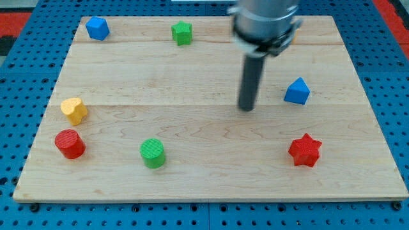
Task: Place the triangle and yellow heart horizontal to each other
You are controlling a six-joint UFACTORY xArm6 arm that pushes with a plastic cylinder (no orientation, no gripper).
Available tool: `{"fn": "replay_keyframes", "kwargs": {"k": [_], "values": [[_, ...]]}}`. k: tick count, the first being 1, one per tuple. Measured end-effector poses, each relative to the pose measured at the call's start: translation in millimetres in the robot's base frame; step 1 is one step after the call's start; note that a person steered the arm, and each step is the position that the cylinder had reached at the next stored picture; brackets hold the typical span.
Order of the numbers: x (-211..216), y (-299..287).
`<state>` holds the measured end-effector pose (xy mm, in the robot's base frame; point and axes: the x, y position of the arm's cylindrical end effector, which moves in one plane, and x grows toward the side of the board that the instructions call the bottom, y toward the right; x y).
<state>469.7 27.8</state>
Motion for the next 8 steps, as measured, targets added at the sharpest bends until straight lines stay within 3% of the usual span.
{"fn": "replay_keyframes", "kwargs": {"k": [2, 4, 5, 8], "values": [[22, -175], [43, -257], [27, -288], [4, -238]]}}
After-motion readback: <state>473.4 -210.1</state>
